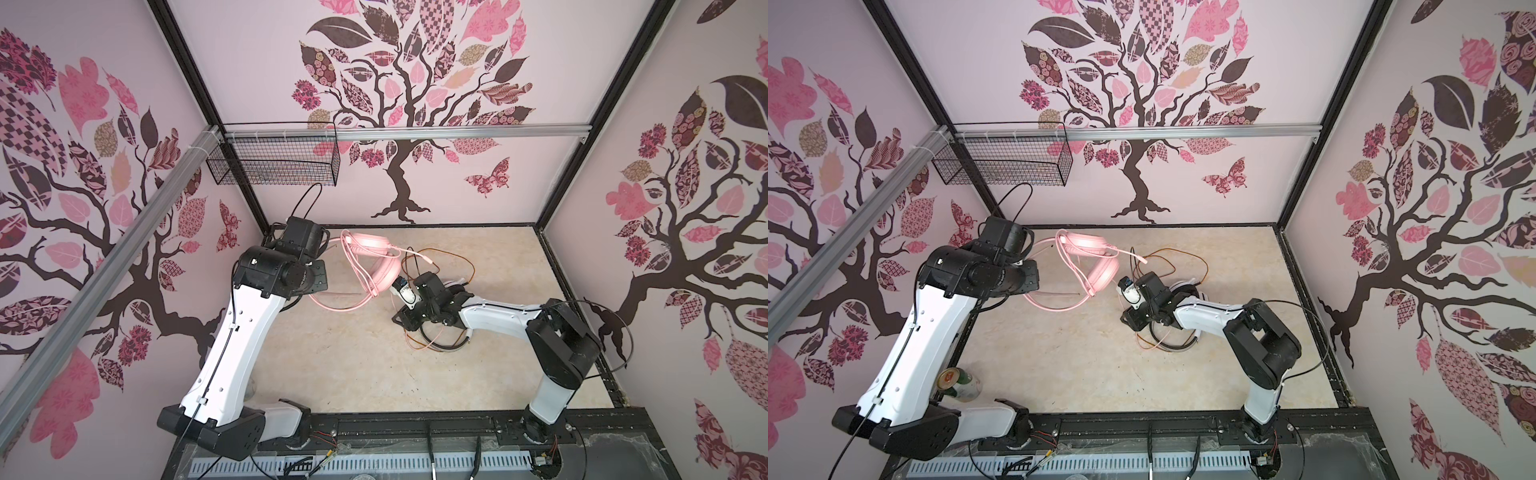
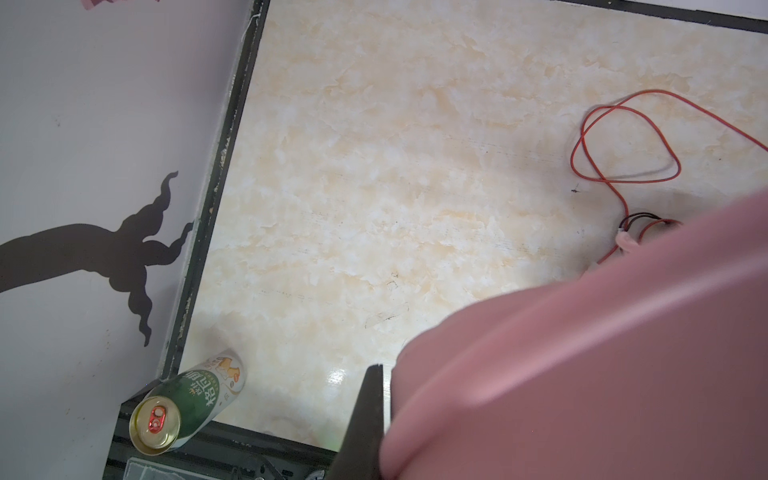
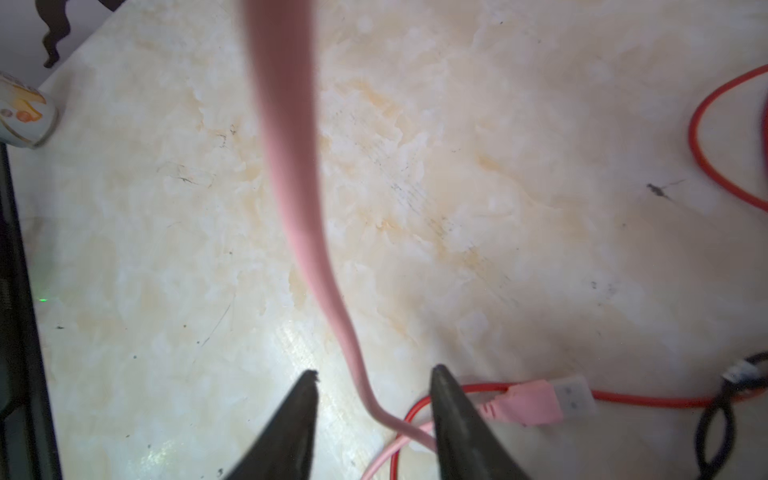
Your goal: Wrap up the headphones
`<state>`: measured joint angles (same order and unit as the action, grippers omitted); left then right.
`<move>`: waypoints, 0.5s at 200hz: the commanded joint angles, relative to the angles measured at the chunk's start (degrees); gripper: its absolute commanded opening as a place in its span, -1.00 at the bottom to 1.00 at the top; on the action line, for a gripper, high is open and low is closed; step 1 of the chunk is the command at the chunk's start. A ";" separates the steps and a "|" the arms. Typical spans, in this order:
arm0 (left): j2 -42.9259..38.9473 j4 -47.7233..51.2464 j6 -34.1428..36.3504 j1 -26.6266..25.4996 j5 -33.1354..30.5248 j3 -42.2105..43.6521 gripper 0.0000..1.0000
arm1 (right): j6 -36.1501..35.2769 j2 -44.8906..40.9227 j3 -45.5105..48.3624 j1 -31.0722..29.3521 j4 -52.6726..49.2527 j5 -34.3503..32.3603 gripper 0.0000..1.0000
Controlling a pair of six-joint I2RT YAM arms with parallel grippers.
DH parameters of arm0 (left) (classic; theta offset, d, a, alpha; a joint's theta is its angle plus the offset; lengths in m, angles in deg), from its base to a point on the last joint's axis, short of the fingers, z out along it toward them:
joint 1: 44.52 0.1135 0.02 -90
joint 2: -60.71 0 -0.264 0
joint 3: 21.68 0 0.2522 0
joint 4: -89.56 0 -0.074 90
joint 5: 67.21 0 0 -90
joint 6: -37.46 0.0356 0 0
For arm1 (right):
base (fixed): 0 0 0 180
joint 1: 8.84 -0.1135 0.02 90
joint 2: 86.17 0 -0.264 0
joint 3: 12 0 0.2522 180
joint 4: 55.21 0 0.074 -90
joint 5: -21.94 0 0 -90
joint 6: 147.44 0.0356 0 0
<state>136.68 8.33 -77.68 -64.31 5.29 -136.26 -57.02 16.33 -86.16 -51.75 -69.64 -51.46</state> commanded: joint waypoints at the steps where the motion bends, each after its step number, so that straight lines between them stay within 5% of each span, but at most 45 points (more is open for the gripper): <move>1: -0.82 -4.64 -2.15 0.19 1.96 -1.67 -1.00 | -0.34 1.62 -2.00 -0.81 -0.09 0.55 -0.88; 7: -0.82 -4.82 -2.33 0.19 2.03 -1.52 -1.00 | -0.42 1.21 -1.61 -1.28 -0.21 0.29 -1.00; 67: 1.65 -6.42 -5.15 1.70 3.71 -2.91 -1.00 | 1.33 -8.18 7.25 -8.67 -5.08 -3.00 -1.00; 100: 2.63 -6.77 -4.41 8.74 8.52 -2.73 -1.00 | 3.78 -17.41 15.10 -9.89 -6.86 -3.65 -1.00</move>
<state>139.83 6.61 -80.11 -60.49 9.45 -136.28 -55.66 6.04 -74.82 -61.50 -72.06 -53.82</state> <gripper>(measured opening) 0.071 0.062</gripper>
